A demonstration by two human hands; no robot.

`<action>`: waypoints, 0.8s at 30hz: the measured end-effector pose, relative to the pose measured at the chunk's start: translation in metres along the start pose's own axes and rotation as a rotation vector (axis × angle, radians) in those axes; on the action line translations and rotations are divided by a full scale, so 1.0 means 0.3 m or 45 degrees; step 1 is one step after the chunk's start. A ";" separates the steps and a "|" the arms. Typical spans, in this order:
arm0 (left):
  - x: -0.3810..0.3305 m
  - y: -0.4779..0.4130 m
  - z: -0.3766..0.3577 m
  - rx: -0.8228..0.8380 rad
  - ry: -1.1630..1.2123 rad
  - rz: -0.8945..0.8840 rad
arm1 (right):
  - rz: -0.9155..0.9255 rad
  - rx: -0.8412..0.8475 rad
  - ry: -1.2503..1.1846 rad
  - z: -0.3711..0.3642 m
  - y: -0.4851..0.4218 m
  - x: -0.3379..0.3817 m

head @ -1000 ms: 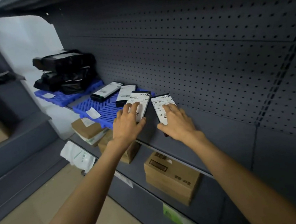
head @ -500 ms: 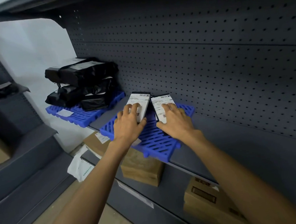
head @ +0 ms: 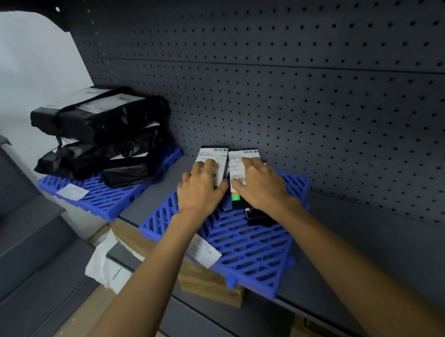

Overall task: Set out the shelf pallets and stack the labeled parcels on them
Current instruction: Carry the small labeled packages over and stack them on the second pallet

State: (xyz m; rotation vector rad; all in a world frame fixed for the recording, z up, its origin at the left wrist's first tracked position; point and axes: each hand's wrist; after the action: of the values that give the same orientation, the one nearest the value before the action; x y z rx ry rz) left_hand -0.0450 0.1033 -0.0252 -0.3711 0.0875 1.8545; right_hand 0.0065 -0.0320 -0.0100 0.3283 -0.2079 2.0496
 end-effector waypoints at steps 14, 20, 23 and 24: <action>0.011 -0.006 0.035 0.121 0.136 -0.161 | -0.061 -0.027 0.024 0.021 0.024 0.007; 0.038 0.046 0.082 0.130 -0.009 -0.344 | -0.147 -0.105 0.070 0.045 0.165 0.009; 0.040 0.092 0.114 0.086 -0.164 -0.458 | -0.214 -0.103 0.132 0.052 0.263 0.009; 0.038 0.110 0.122 0.081 -0.190 -0.500 | -0.234 -0.099 0.153 0.055 0.301 0.009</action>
State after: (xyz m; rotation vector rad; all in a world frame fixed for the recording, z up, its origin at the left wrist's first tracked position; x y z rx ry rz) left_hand -0.0866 0.1124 0.0020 -0.1884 -0.0276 1.4808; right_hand -0.0716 -0.0775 0.0057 0.1695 -0.1765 1.8676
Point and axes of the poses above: each hand's wrist, its own y-axis away from the middle knuckle, its own z-axis out of the back of the hand, x = y × z, and after that the axes turned 9 degrees about x, right-handed
